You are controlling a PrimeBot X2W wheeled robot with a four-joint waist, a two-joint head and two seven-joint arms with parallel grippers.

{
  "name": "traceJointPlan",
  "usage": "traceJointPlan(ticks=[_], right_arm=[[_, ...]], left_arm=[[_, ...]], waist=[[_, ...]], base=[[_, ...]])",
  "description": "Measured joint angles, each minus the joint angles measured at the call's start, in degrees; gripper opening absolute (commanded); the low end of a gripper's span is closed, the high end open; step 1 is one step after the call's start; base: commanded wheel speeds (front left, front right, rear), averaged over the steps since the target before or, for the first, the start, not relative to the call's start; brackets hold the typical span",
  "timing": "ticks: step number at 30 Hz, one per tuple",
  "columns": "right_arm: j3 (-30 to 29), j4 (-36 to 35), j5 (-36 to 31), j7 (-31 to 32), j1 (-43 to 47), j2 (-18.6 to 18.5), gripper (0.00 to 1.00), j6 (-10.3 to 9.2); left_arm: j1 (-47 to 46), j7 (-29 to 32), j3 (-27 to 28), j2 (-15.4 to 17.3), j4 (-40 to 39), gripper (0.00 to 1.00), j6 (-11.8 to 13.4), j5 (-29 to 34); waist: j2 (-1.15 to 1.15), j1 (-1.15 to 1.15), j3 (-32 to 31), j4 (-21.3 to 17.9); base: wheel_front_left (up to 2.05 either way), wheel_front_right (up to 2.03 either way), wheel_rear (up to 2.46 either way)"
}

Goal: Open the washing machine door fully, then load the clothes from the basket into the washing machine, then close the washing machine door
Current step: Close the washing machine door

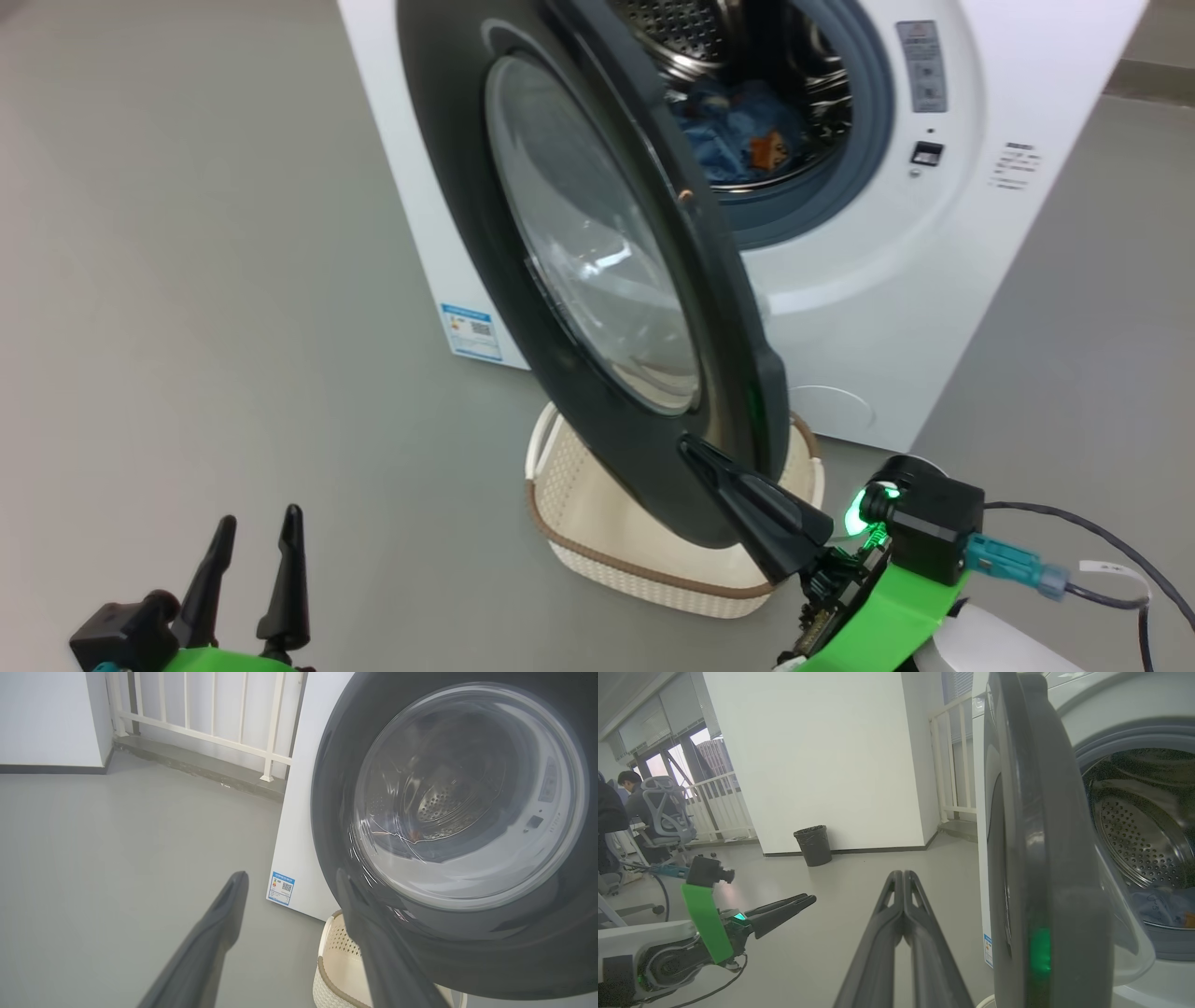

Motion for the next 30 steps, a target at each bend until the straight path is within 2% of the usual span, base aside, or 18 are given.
traceJointPlan(ticks=[16,30], right_arm=[[2.98,12.99,1.91,0.0,-1.33,-1.88,0.0,0.0],[0.75,15.82,2.46,0.0,-2.91,-2.44,0.0,0.08]], left_arm=[[-0.03,0.0,-0.43,-0.87,-0.16,1.0,-0.52,-0.56],[-0.16,0.0,0.21,-1.82,-0.34,1.0,-0.62,-0.54]], waist=[[0.0,0.0,2.51,4.79],[0.0,0.0,4.0,4.08]], base=[[0.0,0.0,0.0],[0.0,0.0,0.0]])
